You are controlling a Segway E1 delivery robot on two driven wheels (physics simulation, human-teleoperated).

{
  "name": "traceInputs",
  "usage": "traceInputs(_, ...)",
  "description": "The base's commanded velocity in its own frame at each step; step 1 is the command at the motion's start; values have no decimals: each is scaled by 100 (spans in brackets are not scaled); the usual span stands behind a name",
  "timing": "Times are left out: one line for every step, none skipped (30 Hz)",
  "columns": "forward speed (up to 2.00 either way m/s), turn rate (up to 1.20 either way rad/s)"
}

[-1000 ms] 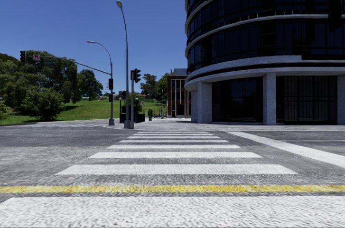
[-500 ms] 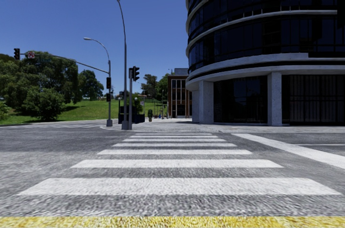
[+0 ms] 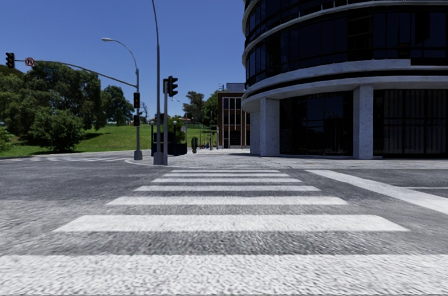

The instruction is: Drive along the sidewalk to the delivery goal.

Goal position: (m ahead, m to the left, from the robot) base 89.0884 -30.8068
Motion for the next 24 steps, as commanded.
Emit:
traceInputs(128,0)
traceInputs(128,0)
traceInputs(128,0)
traceInputs(128,0)
traceInputs(128,0)
traceInputs(128,0)
traceInputs(128,0)
traceInputs(128,0)
traceInputs(128,0)
traceInputs(128,0)
traceInputs(128,0)
traceInputs(128,0)
traceInputs(128,0)
traceInputs(128,0)
traceInputs(128,0)
traceInputs(128,0)
traceInputs(128,0)
traceInputs(128,0)
traceInputs(129,0)
traceInputs(131,0)
traceInputs(143,0)
traceInputs(200,0)
traceInputs(200,0)
traceInputs(200,0)
